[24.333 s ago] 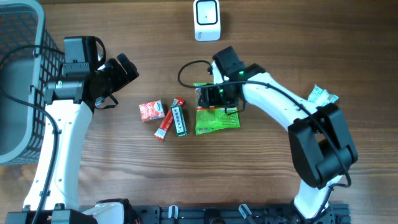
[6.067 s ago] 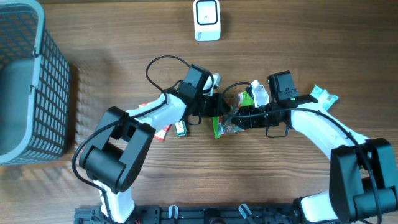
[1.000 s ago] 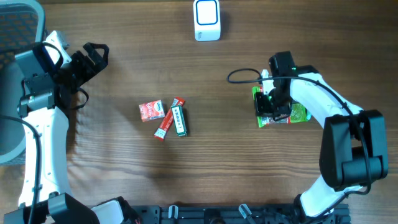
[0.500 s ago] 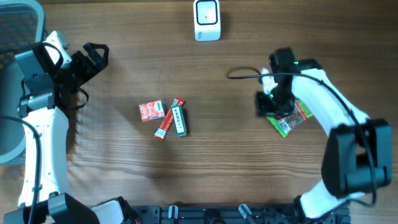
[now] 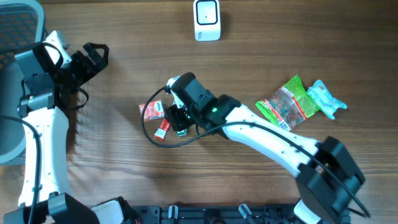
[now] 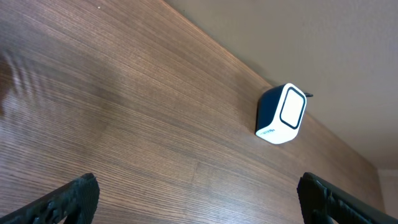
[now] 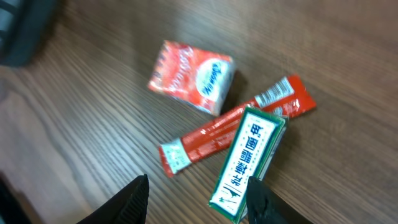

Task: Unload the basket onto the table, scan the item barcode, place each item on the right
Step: 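Reach the right gripper to the green box and grasp it, then lift the green box with the right gripper and turn it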

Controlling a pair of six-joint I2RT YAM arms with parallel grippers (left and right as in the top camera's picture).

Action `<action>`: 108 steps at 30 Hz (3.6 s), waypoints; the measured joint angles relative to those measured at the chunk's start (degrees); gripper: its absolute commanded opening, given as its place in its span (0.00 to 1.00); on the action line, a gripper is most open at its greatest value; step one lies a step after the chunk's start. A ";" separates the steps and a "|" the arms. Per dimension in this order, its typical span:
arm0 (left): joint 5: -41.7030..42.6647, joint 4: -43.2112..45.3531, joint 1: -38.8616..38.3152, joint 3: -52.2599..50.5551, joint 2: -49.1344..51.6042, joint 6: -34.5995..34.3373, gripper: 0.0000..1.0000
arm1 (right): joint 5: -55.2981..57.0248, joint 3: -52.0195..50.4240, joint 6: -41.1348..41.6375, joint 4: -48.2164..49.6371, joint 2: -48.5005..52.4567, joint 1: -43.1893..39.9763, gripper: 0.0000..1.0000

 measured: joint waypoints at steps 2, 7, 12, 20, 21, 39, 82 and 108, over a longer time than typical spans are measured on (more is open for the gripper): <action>0.02 0.00 0.00 0.00 0.00 -0.02 1.00 | 0.00 -0.02 0.70 -1.36 2.49 -1.25 0.45; 0.00 0.00 0.00 0.00 0.00 -0.02 1.00 | -8.31 -0.07 0.42 -2.82 2.80 -9.05 0.40; 0.00 0.02 0.00 0.00 0.00 -0.02 1.00 | -13.88 -4.85 0.20 5.81 6.27 -8.72 0.40; 0.00 0.00 0.00 0.00 0.00 -0.02 1.00 | -19.32 -7.58 0.20 9.64 9.86 -7.34 0.38; 0.00 0.00 0.00 0.00 0.00 -0.02 1.00 | -19.50 -7.58 0.20 9.68 9.86 -6.84 0.34; 0.00 0.02 0.00 0.00 0.00 -0.02 1.00 | -8.90 -7.63 17.44 13.53 9.86 -3.96 0.48; 0.00 0.00 0.00 0.00 0.00 -0.02 1.00 | 5.05 -8.39 -11.65 -9.09 -1.22 -13.18 0.53; 0.00 0.00 0.00 0.00 0.00 -0.02 1.00 | 4.94 -13.27 -12.02 -3.67 -0.55 -11.89 0.42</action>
